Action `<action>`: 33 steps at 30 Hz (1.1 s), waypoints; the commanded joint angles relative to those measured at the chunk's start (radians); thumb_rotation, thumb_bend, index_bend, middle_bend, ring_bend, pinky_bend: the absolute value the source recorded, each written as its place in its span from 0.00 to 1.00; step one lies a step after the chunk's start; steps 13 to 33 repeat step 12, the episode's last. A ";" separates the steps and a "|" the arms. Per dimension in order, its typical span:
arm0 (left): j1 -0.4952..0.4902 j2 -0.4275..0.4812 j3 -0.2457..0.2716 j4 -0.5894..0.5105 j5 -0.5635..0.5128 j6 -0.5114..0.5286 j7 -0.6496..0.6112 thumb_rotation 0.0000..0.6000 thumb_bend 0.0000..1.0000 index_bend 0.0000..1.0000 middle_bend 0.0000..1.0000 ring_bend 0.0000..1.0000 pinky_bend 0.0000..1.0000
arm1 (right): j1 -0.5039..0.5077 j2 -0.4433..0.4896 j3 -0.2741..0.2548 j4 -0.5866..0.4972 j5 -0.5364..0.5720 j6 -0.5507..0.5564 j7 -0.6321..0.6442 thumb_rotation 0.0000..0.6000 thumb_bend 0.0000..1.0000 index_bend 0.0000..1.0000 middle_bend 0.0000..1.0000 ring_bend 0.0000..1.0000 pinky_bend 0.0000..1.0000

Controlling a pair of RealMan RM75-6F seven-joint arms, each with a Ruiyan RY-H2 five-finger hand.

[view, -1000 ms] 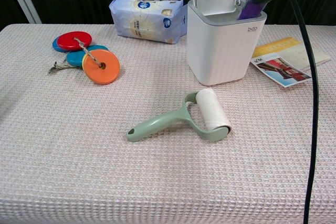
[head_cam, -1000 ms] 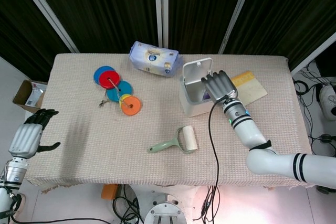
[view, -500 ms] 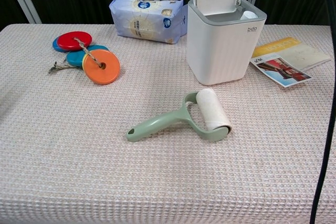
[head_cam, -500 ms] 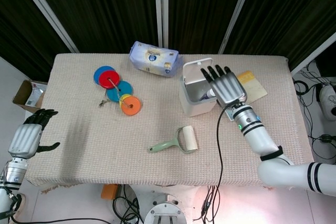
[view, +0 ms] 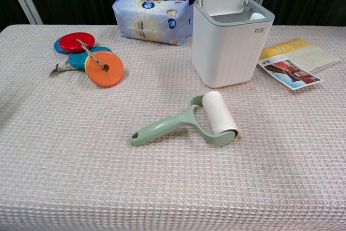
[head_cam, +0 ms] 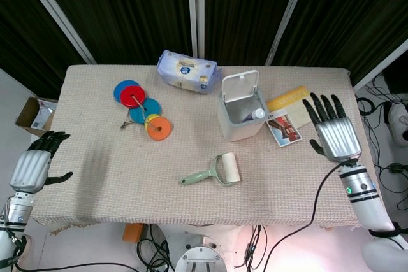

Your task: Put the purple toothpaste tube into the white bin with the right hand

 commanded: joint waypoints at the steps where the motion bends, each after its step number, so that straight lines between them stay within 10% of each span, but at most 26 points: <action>1: 0.002 -0.003 0.000 0.001 0.005 0.006 0.005 1.00 0.02 0.18 0.14 0.08 0.22 | -0.190 -0.127 -0.073 0.179 -0.093 0.146 0.170 1.00 0.16 0.00 0.00 0.00 0.00; 11: 0.016 -0.010 -0.004 -0.010 0.025 0.057 0.059 1.00 0.02 0.18 0.14 0.08 0.22 | -0.386 -0.289 -0.062 0.413 -0.133 0.258 0.320 1.00 0.18 0.00 0.00 0.00 0.00; 33: 0.016 -0.011 -0.004 -0.010 0.025 0.056 0.059 1.00 0.02 0.18 0.14 0.08 0.22 | -0.392 -0.291 -0.058 0.418 -0.136 0.256 0.329 1.00 0.18 0.00 0.00 0.00 0.00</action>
